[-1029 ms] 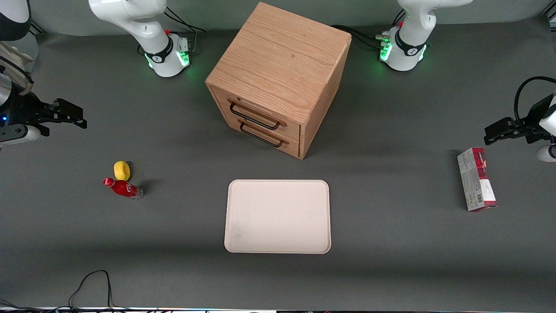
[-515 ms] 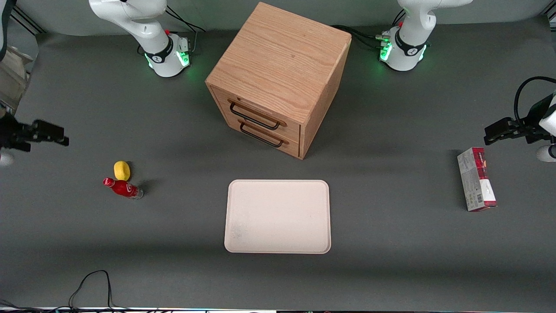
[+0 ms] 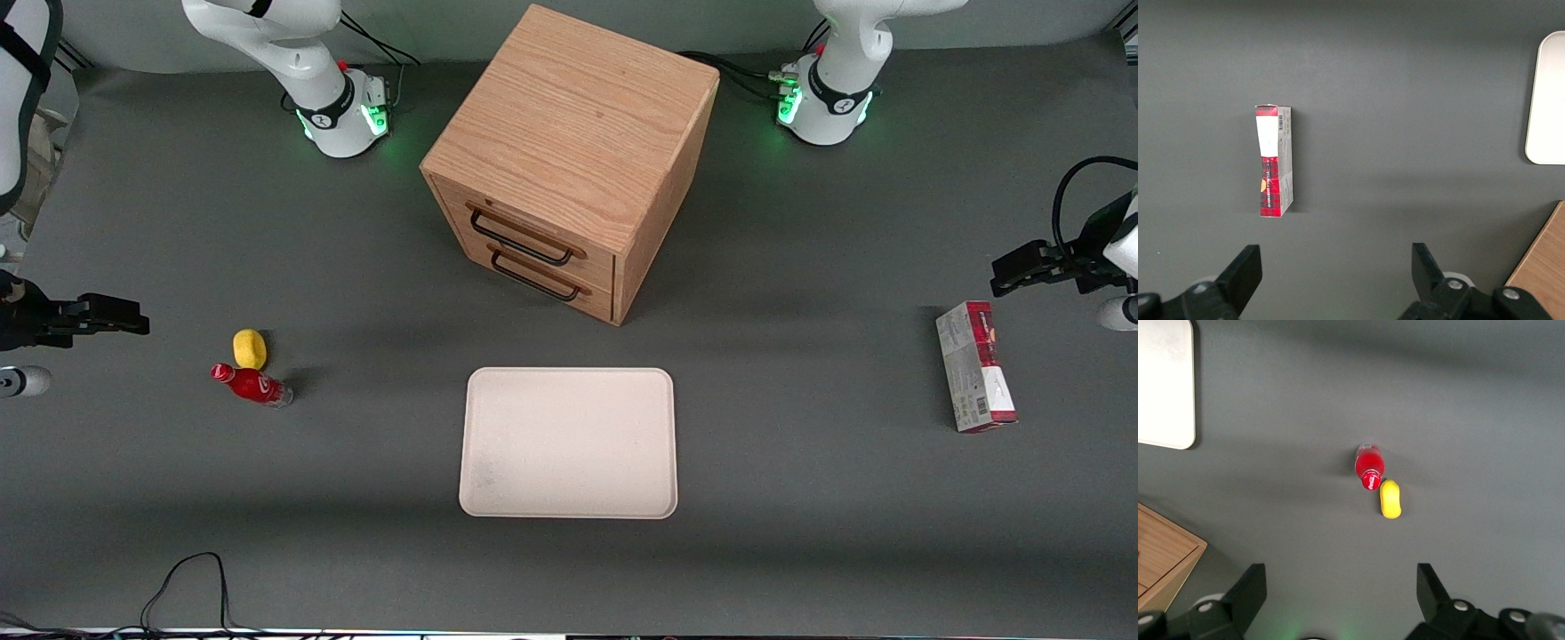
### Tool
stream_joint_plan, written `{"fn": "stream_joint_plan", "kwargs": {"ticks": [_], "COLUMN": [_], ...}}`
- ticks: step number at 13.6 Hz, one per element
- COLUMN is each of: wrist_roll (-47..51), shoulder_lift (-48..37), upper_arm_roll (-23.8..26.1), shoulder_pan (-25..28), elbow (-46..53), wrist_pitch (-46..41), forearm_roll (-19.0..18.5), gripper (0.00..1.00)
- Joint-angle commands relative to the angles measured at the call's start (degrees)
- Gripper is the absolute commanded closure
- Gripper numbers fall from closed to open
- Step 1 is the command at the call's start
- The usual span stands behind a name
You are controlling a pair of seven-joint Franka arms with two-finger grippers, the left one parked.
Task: Place coke bottle on tray
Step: 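Move the open right gripper down over the red Coca-Cola bottle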
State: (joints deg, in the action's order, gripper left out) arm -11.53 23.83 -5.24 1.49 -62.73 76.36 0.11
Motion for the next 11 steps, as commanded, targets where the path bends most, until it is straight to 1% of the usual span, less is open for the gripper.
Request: {"fn": "stream_joint_plan", "kwargs": {"ticks": [1,2,8,9,11], "wrist_roll": [-1.5,-1.5,-1.4,-1.5,-1.7], "shoulder_lift": [-6.3,-8.0,-7.6,-7.3,-5.8], "upper_arm_roll": [-0.6,-0.6,-0.6,-0.6,-0.6], "shoulder_pan": [0.3,0.4,0.9,0.8,0.7], "elbow": [-15.5,-20.7,-38.5,-40.4,-41.8], "wrist_pitch": [8.9,13.4,36.9,40.1,42.7], "forearm_roll": [0.1,0.0,0.0,0.0,0.0], "gripper": [0.00,0.00,0.00,0.00,0.00]}}
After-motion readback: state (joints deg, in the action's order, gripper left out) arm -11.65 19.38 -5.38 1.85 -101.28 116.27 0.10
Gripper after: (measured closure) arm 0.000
